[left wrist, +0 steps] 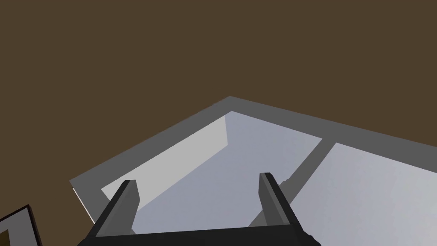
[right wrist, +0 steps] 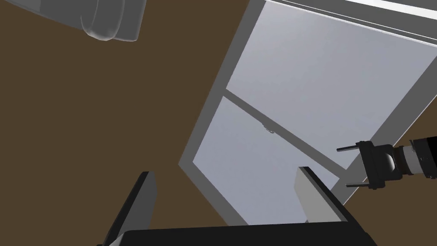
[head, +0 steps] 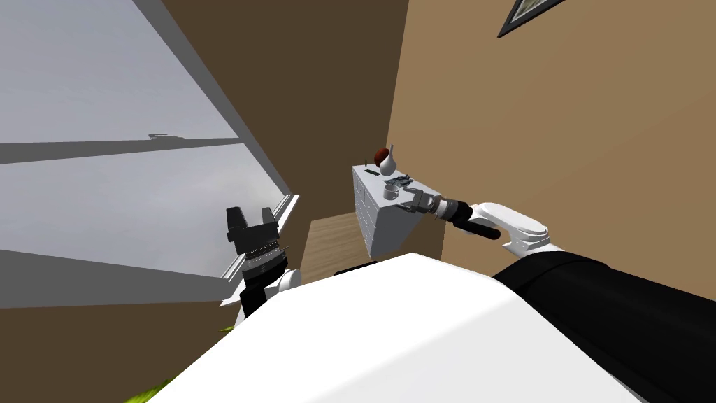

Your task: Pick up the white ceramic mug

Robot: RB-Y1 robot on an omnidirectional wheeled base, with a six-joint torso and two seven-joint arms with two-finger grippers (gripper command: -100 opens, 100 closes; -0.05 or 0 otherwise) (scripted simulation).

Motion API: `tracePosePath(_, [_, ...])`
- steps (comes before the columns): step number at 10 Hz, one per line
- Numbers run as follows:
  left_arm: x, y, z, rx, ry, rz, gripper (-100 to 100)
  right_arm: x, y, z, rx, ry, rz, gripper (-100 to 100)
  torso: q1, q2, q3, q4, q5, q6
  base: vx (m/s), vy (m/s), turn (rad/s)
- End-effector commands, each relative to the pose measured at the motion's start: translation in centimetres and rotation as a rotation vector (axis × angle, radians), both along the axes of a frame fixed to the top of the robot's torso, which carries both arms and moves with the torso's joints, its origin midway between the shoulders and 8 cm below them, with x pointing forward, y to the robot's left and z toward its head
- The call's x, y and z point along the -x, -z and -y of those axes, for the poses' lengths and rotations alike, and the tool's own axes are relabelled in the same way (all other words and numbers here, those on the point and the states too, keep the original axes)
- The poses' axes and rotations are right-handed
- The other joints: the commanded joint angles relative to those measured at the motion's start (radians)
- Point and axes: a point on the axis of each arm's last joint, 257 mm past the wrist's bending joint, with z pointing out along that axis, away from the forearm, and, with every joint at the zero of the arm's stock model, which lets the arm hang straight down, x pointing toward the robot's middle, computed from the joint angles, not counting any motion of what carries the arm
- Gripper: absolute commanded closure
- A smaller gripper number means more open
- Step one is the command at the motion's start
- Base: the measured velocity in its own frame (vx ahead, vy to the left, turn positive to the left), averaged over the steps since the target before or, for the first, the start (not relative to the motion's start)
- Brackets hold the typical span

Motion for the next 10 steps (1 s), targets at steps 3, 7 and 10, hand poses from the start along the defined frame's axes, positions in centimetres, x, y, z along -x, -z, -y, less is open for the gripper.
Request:
tracePosePath(3, [0.0,0.0,0.0,0.0,0.0,0.0,0,-0.2,0.6,0.7,0.133,-0.021,-0.002,-100,0.0,0.0,0.0,0.0,0.0,0.0,0.022,0.013,-0.015])
tracePosePath(7, [0.0,0.0,0.0,0.0,0.0,0.0,0,-0.5,1.5,1.8,0.29,-0.04,-0.009,-100,0.0,0.0,0.0,0.0,0.0,0.0,0.027,0.013,-0.018])
tracePosePath(10, [0.0,0.0,0.0,0.0,0.0,0.0,0,-0.8,2.3,3.0,0.431,-0.056,-0.019,-100,-0.001,0.0,0.0,0.0,0.0,0.0,0.026,0.008,-0.019])
